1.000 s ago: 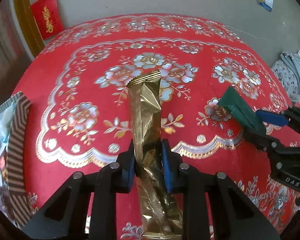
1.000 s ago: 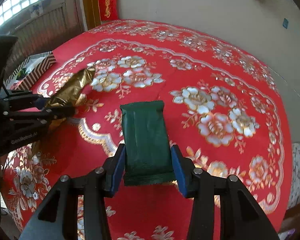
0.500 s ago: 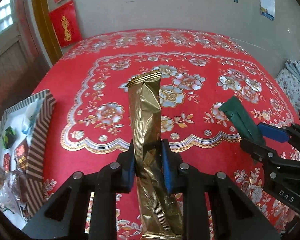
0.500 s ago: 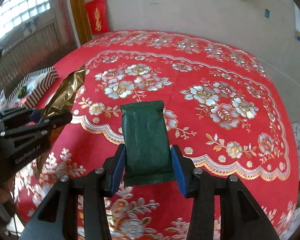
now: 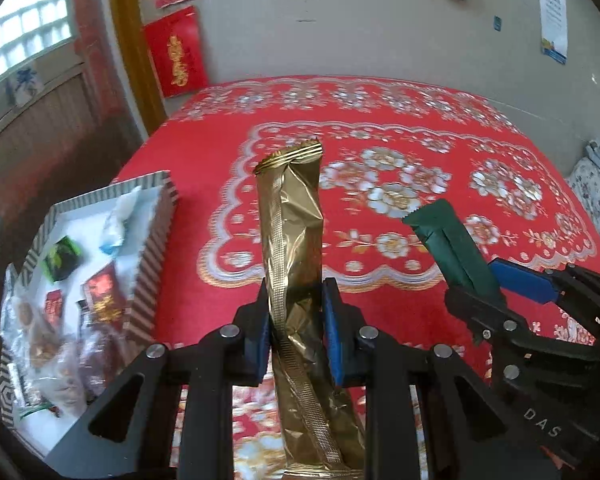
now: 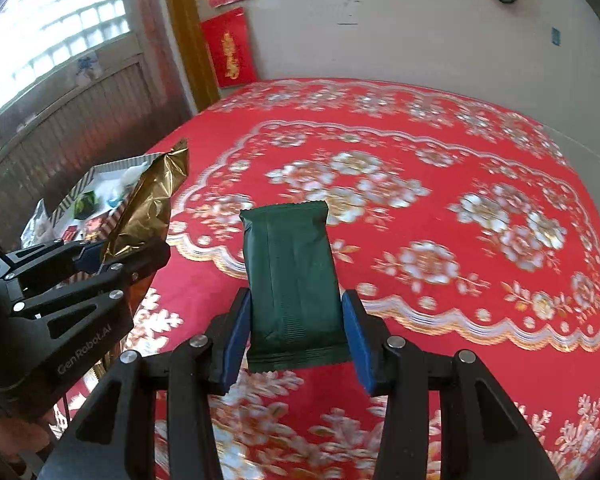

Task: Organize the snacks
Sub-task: 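Carry the gold foil pack and dark green pack over the tray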

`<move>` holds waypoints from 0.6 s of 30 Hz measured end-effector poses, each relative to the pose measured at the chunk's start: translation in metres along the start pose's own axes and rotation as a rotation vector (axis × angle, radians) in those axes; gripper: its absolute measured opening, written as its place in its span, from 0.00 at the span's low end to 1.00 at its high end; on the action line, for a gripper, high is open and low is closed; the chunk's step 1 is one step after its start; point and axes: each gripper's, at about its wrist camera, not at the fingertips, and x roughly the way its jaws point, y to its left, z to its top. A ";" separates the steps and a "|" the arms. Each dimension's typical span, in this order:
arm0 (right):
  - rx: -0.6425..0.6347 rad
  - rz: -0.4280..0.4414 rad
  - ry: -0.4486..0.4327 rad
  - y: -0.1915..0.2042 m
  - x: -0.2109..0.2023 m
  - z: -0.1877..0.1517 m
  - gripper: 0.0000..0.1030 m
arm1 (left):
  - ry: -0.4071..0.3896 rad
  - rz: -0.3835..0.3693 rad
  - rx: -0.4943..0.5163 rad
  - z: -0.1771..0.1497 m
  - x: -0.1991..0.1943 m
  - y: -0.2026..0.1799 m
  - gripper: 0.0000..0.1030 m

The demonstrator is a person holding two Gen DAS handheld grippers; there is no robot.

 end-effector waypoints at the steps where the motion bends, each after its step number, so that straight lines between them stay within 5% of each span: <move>1: -0.004 0.005 0.002 0.004 0.001 0.001 0.44 | -0.002 0.007 -0.006 -0.001 -0.002 0.005 0.24; 18: -0.137 0.131 0.021 0.101 0.026 0.030 0.44 | -0.046 0.121 -0.143 -0.020 -0.040 0.112 0.24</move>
